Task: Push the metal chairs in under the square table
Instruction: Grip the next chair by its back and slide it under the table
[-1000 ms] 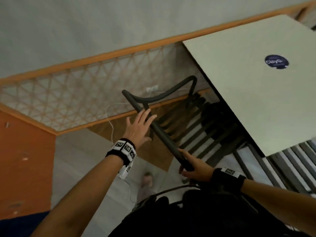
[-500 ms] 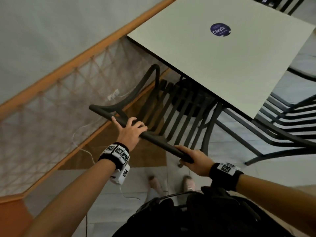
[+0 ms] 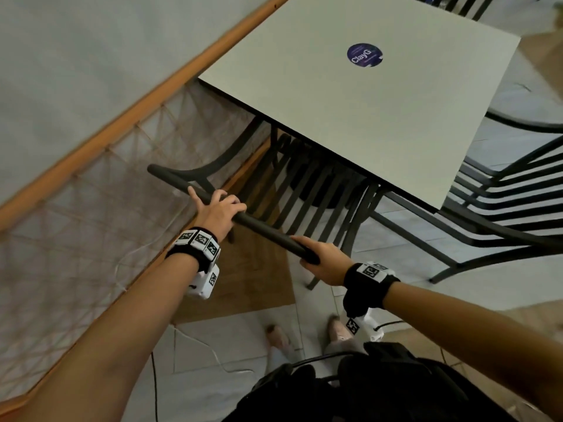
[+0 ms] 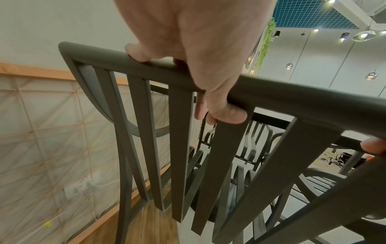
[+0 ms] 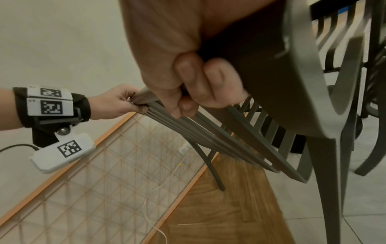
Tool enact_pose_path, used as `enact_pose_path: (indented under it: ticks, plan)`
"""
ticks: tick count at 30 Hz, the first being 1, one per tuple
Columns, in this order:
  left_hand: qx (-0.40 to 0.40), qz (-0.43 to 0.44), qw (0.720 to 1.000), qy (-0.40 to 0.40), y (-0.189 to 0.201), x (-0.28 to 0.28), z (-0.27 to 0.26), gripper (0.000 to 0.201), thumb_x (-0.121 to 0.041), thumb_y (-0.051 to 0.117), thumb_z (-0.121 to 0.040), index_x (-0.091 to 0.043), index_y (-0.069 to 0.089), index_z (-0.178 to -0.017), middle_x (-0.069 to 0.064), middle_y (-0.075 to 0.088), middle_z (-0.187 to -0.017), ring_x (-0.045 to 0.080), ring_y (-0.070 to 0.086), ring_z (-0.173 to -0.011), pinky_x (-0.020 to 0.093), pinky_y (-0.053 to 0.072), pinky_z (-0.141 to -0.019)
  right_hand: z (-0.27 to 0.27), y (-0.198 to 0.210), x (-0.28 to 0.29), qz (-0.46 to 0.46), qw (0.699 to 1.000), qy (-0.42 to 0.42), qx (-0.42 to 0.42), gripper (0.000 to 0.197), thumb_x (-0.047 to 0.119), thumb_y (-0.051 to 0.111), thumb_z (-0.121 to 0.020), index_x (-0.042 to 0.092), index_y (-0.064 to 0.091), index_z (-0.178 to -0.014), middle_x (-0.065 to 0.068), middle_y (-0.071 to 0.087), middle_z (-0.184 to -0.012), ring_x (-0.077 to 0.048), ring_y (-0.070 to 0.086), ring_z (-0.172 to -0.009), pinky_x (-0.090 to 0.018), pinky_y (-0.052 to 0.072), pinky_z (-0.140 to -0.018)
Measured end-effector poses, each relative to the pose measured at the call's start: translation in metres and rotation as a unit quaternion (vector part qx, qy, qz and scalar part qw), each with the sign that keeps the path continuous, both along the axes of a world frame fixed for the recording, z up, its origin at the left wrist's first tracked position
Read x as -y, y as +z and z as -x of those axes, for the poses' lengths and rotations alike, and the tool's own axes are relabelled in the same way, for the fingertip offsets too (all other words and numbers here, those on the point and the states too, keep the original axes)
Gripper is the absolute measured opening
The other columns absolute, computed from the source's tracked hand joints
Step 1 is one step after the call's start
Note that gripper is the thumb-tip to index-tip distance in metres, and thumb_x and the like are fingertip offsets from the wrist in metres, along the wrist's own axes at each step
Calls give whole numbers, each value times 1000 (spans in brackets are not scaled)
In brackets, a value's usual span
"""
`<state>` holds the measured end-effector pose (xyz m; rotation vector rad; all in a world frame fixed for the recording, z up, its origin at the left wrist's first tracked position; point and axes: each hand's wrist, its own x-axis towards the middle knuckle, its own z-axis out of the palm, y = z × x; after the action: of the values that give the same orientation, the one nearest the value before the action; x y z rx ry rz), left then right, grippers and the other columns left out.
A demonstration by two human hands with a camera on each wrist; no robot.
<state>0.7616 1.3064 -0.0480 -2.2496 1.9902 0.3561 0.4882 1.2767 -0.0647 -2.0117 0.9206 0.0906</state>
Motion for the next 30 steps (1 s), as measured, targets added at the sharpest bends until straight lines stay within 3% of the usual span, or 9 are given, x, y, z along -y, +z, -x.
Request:
enact_pose_path:
  ticks: [7,12,14,17,19,23,25,28,30]
  plan:
    - [-14,-2,1000,6,0,43,-8,32,-12,64,-81,-38,62,-100,-13,56,-115,22,36,-127,84,1,-99,-13,4,26,7,999,-34,16,57,15,54,-90,37,37,-140,5,61,-87,-9,59,-72,-32,51,-74]
    - [-15,8,1000,12,1,54,2,42,0,59,-79,-34,62,-102,-12,57,-115,22,34,-130,83,-4,-99,-8,5,39,-5,999,-36,21,56,16,56,-91,34,37,-140,6,61,-89,-9,60,-76,-33,53,-80]
    - [-4,13,1000,9,-2,51,3,42,1,58,-78,-33,61,-103,-11,58,-116,24,34,-130,84,-2,-98,-5,6,38,-5,1000,-17,22,56,20,57,-91,34,36,-141,3,63,-89,-12,62,-73,-32,55,-75]
    - [18,14,1000,12,-3,49,6,36,-5,63,-76,-31,59,-100,-8,58,-114,25,37,-127,83,4,-100,8,10,45,-52,999,0,16,48,41,54,-93,35,38,-138,9,61,-93,-6,63,-66,-25,55,-62]
    - [25,8,1000,18,-3,45,19,37,-10,68,-74,-31,57,-103,-7,59,-113,25,39,-126,81,5,-102,21,10,59,-69,998,-5,8,43,48,45,-95,34,44,-135,9,61,-105,-4,63,-78,-28,55,-73]
    - [7,19,999,29,-9,35,65,42,-12,70,-71,-32,59,-106,-8,58,-114,24,39,-126,80,2,-103,53,-13,108,-98,992,-17,-73,34,28,40,-100,25,54,-131,-4,62,-128,-19,59,-114,-36,45,-100]
    - [-21,38,998,56,-14,31,85,41,-9,72,-68,-27,62,-104,-5,57,-116,24,37,-128,78,2,-106,66,-38,135,-75,986,-45,-140,35,21,45,-98,20,55,-131,-8,60,-132,-24,55,-122,-35,41,-101]
    - [-79,82,988,108,-19,21,112,44,-6,73,-65,-19,61,-105,7,51,-127,27,31,-135,64,21,-113,83,-82,170,-70,968,-134,-201,44,22,57,-91,8,51,-133,-15,57,-133,-34,55,-121,-40,46,-101]
    - [-96,93,984,120,-21,15,137,42,-7,72,-65,-17,62,-104,8,53,-125,28,32,-135,57,29,-112,92,-104,185,-221,932,-229,-173,55,23,65,-88,6,45,-136,-17,53,-136,-39,56,-120,-49,50,-99]
